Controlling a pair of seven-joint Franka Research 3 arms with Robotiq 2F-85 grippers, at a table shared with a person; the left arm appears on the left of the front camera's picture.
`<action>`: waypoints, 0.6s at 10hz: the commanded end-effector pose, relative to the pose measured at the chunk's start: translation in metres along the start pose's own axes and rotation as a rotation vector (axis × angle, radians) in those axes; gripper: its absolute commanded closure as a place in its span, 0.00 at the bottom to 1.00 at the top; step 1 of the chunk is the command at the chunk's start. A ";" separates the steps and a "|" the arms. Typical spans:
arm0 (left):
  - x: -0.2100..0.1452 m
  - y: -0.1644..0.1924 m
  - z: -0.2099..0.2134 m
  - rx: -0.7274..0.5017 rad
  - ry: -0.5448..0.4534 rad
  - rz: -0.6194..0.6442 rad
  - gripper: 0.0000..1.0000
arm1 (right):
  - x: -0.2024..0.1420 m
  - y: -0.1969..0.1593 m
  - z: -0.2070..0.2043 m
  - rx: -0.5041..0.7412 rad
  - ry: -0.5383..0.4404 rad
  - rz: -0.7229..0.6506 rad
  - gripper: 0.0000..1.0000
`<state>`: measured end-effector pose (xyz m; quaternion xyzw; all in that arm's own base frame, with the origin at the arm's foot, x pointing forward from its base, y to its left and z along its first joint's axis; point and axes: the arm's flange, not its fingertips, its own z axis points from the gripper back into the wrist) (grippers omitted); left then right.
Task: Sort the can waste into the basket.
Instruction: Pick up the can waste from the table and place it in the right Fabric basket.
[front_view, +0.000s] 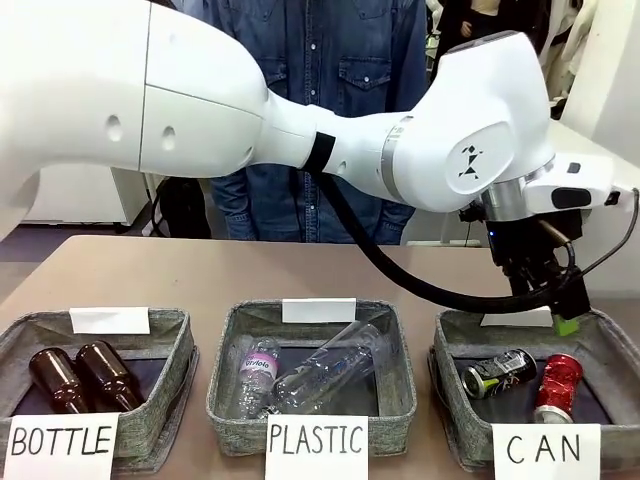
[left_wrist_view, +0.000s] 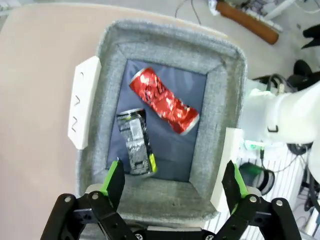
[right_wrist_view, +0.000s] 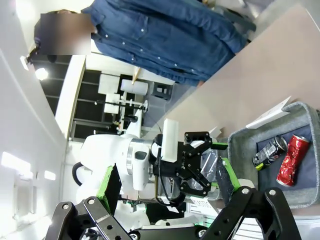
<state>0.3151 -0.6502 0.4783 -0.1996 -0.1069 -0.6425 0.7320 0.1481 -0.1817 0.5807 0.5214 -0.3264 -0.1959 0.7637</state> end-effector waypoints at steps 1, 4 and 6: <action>0.000 0.006 0.003 0.018 0.152 -0.037 0.00 | 0.001 0.001 0.003 0.018 0.000 0.020 0.00; -0.050 0.028 0.099 0.104 0.169 0.118 0.00 | 0.015 -0.003 -0.047 -0.024 0.163 0.001 0.00; -0.089 0.036 0.155 0.099 0.138 0.233 0.00 | 0.027 -0.001 -0.117 -0.063 0.303 0.005 0.00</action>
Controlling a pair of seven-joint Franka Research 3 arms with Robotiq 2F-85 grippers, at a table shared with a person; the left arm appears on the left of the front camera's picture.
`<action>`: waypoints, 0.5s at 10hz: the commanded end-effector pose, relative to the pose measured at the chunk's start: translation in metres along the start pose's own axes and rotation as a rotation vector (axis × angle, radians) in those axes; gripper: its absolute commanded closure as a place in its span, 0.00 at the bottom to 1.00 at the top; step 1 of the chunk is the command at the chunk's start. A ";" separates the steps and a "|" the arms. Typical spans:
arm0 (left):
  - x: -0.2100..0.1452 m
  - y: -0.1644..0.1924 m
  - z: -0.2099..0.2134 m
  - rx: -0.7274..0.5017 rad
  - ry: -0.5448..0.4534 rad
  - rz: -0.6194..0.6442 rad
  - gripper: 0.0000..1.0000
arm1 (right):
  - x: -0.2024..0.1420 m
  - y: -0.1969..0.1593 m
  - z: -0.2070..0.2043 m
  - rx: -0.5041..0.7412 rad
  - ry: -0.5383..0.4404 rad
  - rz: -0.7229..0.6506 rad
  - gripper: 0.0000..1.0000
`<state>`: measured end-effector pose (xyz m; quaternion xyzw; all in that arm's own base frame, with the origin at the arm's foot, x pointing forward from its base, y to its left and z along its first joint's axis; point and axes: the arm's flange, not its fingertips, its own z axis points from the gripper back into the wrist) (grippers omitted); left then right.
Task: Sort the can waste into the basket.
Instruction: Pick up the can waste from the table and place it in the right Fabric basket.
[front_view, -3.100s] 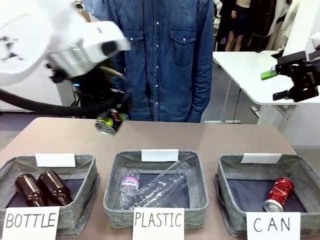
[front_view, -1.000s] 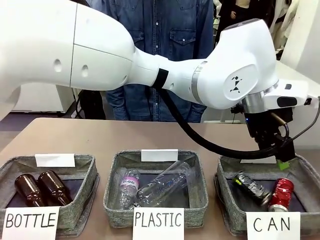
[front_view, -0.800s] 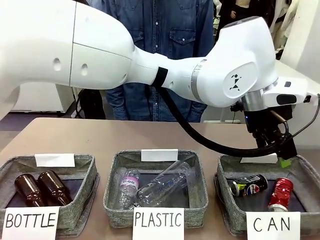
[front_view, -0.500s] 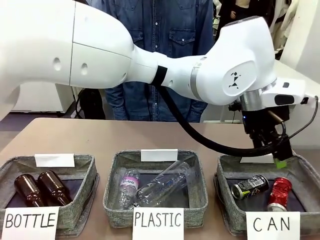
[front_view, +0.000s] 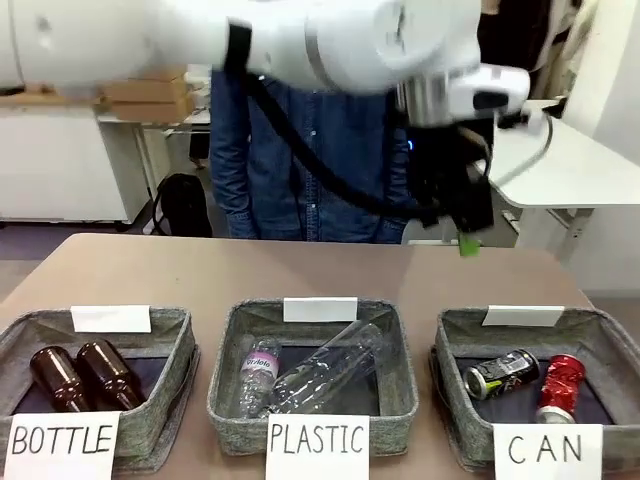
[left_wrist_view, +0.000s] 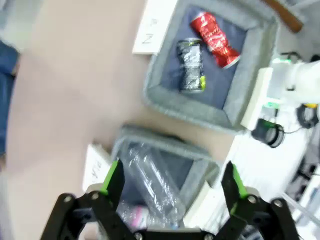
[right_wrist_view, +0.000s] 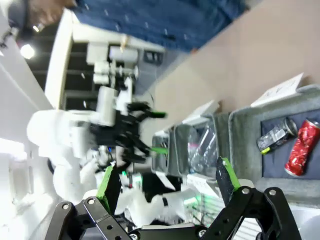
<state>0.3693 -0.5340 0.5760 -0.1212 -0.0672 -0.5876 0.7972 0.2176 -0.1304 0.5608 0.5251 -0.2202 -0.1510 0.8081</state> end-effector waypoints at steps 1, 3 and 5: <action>-0.063 0.001 0.028 0.008 -0.022 0.150 0.00 | 0.034 0.003 -0.058 -0.051 0.113 0.049 0.00; -0.135 0.005 0.069 0.026 -0.111 0.303 0.00 | 0.047 0.004 -0.126 -0.066 0.213 0.079 0.00; -0.216 0.003 0.096 -0.003 -0.278 0.448 0.00 | 0.046 0.007 -0.183 0.014 0.339 0.115 0.00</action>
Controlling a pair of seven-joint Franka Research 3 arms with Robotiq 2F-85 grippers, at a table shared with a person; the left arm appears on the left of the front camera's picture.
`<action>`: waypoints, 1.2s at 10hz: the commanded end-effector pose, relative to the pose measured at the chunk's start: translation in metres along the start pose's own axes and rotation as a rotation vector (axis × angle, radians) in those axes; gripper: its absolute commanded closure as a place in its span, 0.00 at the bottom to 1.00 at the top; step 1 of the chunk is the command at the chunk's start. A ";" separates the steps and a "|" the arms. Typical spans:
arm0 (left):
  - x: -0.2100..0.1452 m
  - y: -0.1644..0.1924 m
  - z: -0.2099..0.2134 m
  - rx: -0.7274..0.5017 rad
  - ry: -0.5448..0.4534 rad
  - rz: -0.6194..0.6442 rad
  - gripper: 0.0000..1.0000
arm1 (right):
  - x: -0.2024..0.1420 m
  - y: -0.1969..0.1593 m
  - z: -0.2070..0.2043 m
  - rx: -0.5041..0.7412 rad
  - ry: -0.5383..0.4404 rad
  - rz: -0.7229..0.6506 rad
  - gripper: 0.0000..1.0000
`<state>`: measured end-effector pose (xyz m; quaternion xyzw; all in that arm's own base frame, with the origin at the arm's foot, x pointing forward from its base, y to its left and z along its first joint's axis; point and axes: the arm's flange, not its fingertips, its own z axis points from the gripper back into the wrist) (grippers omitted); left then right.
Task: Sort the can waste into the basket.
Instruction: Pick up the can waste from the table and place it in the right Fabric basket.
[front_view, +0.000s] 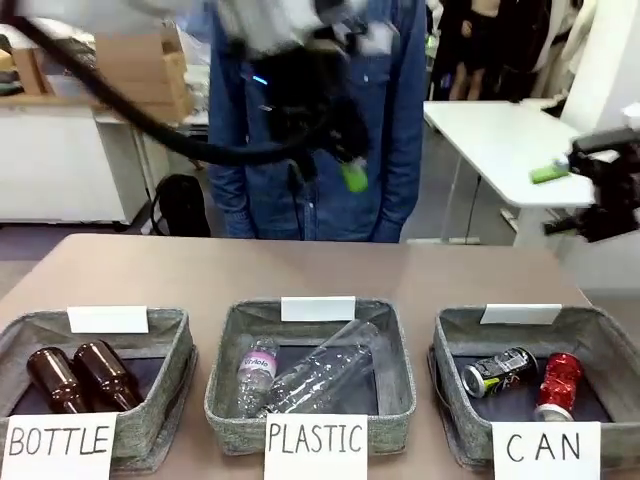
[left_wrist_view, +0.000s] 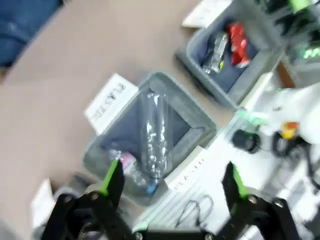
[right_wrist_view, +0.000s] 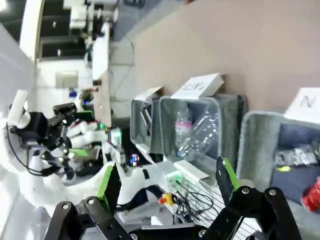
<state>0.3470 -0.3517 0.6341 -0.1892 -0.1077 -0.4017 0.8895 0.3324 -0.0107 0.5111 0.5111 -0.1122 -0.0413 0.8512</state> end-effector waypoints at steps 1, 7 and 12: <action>-0.101 0.019 0.019 -0.057 -0.199 0.099 0.00 | 0.021 0.005 -0.032 0.106 0.080 0.047 0.00; -0.272 0.134 0.073 -0.516 -0.674 0.607 0.00 | 0.021 0.025 -0.082 0.506 0.183 -0.316 0.00; -0.248 0.100 0.071 -0.277 -0.552 0.374 0.00 | 0.017 0.015 -0.091 0.462 0.259 -0.200 0.00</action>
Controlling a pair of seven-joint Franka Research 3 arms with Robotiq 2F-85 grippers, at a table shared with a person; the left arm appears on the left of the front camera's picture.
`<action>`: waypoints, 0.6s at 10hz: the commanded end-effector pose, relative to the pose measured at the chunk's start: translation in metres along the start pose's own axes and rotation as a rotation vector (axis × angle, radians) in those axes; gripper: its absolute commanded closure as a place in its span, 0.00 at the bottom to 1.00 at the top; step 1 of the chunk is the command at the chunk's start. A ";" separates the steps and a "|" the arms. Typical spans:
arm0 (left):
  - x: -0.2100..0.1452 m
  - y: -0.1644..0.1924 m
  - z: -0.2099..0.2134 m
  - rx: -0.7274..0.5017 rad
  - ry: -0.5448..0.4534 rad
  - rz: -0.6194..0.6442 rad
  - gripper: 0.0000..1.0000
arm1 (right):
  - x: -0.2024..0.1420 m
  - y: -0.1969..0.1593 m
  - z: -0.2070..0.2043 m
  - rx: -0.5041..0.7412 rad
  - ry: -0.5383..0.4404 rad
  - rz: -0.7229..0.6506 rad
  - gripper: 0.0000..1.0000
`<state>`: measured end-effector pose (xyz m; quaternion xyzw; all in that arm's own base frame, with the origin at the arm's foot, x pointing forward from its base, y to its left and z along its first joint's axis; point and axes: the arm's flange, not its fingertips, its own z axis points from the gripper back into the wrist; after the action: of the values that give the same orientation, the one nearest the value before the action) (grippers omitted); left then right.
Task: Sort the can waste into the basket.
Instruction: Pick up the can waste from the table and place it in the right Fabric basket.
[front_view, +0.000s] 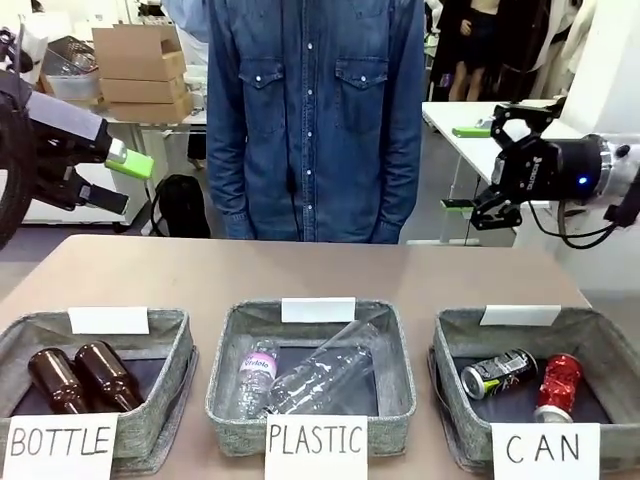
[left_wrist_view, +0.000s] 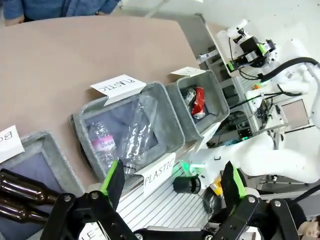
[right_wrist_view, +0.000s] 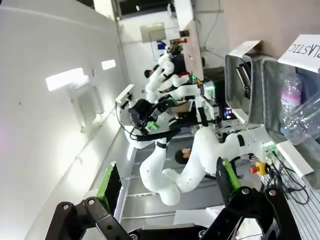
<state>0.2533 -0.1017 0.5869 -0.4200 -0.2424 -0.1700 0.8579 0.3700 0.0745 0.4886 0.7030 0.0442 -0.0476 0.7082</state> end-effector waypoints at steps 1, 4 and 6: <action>0.004 0.005 0.006 -0.015 -0.016 -0.019 0.00 | 0.000 -0.003 0.003 -0.008 0.017 0.024 0.00; 0.004 0.005 0.006 -0.015 -0.016 -0.019 0.00 | 0.000 -0.003 0.003 -0.008 0.017 0.024 0.00; 0.004 0.005 0.006 -0.015 -0.016 -0.019 0.00 | 0.000 -0.003 0.003 -0.008 0.017 0.024 0.00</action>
<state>0.2550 -0.0966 0.5876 -0.4187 -0.2470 -0.1652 0.8581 0.3698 0.0724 0.4876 0.7010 0.0434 -0.0460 0.7104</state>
